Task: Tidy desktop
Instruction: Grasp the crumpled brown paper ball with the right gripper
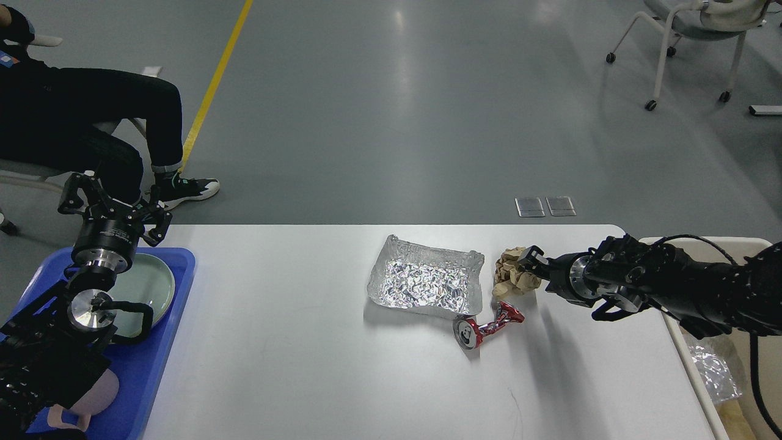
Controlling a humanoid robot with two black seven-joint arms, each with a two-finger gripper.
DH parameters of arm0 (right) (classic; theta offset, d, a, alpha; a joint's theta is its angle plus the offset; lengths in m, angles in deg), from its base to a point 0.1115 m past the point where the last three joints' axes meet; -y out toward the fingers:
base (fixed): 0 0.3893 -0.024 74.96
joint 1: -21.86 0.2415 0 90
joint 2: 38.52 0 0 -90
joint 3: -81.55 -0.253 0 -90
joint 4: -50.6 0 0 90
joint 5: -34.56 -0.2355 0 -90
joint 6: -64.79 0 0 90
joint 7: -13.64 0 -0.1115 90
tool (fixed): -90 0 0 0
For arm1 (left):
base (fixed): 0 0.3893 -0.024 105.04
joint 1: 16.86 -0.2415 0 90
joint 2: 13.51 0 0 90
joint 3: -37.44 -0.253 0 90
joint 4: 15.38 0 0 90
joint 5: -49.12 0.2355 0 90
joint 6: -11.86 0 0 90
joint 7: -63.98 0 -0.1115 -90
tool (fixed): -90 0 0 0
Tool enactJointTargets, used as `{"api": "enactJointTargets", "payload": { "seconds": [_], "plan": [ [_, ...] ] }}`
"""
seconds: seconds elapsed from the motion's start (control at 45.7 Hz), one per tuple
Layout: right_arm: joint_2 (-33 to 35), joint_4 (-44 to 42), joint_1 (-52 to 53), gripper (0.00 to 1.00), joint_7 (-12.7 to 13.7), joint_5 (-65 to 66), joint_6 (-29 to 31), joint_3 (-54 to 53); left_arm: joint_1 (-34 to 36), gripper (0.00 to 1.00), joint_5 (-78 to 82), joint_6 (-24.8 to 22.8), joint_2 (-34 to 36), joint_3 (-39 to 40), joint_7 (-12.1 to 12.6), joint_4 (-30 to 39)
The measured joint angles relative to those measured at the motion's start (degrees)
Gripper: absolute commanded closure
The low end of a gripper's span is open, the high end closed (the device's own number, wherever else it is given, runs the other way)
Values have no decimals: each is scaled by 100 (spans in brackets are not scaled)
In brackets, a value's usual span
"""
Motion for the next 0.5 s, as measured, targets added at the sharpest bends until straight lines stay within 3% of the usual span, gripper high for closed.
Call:
{"api": "enactJointTargets", "payload": {
  "seconds": [0.131, 0.503],
  "plan": [
    [-3, 57, -8, 99, 3, -16, 30, 0, 0, 3, 0, 0, 0, 0, 0, 0],
    [126, 126, 204, 100, 3, -51, 68, 0, 0, 3, 0, 0, 0, 0, 0, 0]
  ]
}}
